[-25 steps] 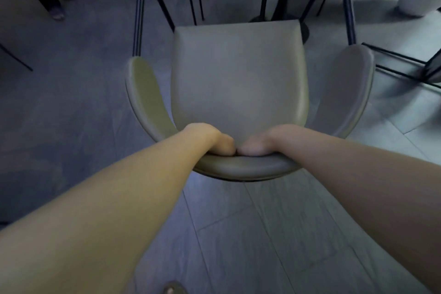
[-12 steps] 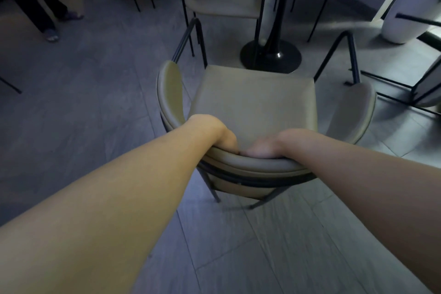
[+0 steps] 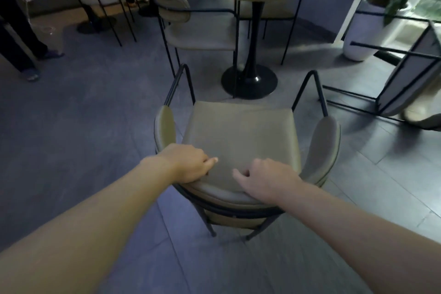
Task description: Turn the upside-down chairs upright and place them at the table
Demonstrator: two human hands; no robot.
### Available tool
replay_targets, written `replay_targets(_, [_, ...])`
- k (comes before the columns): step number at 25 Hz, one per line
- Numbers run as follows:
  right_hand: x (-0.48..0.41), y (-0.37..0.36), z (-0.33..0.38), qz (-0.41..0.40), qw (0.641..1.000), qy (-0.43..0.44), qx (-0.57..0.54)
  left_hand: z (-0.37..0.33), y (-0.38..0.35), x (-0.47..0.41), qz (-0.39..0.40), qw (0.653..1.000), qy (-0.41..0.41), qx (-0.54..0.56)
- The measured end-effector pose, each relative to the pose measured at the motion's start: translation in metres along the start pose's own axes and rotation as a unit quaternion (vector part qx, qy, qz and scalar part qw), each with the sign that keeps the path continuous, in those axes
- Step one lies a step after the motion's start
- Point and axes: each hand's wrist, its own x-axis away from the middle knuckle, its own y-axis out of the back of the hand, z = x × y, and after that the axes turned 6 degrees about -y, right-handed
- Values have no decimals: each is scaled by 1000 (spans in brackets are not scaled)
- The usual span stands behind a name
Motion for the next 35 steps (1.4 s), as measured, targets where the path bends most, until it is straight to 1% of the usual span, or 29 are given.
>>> replay_targets(2, [20, -7, 0, -55, 994, 55, 75, 8, -3, 14, -79, 994, -24, -73])
replay_targets(3, [26, -11, 1, -89, 988, 86, 95, 8, -5, 18, -127, 988, -35, -78])
replay_targets(4, [29, -14, 2, -121, 984, 83, 99, 4, -6, 20, -162, 984, -42, -64])
replay_targets(7, [18, -16, 0, -205, 977, -10, 62, 3, 1, 12, -205, 977, -58, -16])
replay_targets(9, [6, -11, -2, -232, 971, -32, 51, 7, 7, 0, -220, 974, -57, 9])
replay_targets(13, [-34, 16, -24, -237, 970, -33, 53, 6, 26, -40, -242, 969, -52, 24])
replay_targets(16, [-82, 47, -47, -254, 964, -37, 67, 8, 51, -90, -251, 967, -45, 18])
replay_targets(19, [-135, 75, -66, -253, 965, -27, 66, 20, 78, -141, -256, 966, -38, 27])
replay_targets(23, [-195, 106, -75, -254, 965, -9, 61, 42, 112, -198, -257, 965, -42, 19])
replay_targets(28, [-259, 152, -90, -241, 968, -22, 66, 62, 149, -269, -272, 960, -58, 21])
replay_targets(31, [-284, 167, -88, -219, 974, -21, 56, 75, 168, -296, -266, 962, -66, 15])
replay_targets(35, [-313, 180, -87, -217, 973, -41, 71, 90, 185, -320, -265, 962, -67, 18])
